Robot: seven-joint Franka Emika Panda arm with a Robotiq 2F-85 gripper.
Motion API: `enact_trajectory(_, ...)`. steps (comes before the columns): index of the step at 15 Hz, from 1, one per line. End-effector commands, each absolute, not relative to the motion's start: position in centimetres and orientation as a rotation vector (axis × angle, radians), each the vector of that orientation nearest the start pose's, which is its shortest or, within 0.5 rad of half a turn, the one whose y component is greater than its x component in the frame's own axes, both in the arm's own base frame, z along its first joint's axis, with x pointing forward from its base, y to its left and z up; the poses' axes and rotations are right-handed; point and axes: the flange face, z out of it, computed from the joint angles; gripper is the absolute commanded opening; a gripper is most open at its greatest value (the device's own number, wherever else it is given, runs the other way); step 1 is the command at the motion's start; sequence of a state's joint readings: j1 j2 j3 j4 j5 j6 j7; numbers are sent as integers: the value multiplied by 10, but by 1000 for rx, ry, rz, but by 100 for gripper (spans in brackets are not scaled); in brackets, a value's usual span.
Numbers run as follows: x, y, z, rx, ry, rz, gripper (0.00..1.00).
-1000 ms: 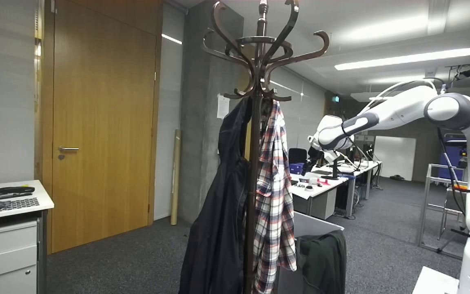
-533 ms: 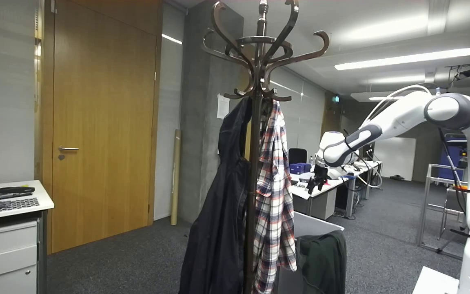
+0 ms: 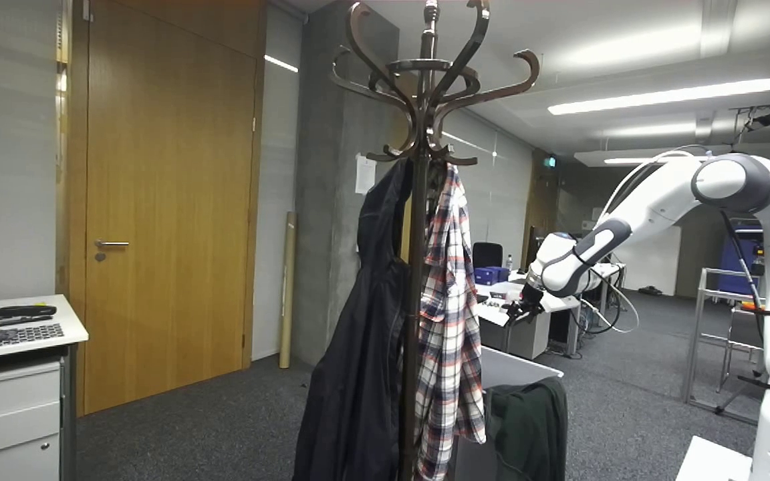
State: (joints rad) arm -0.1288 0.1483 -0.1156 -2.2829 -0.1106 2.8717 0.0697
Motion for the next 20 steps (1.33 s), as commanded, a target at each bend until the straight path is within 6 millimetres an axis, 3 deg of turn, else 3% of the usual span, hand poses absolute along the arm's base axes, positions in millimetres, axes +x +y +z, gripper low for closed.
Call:
enact_trajectory(1, 551, -131, 337, -3154, 329, -698, 100)
enact_trajectory(4, 559, -131, 327, -3162, 385, -677, 100)
enact_trajectory(14, 508, -93, 267, -3134, 468, -479, 100)
enact_trajectory(20, 486, -75, 218, -3161, 366, -457, 100)
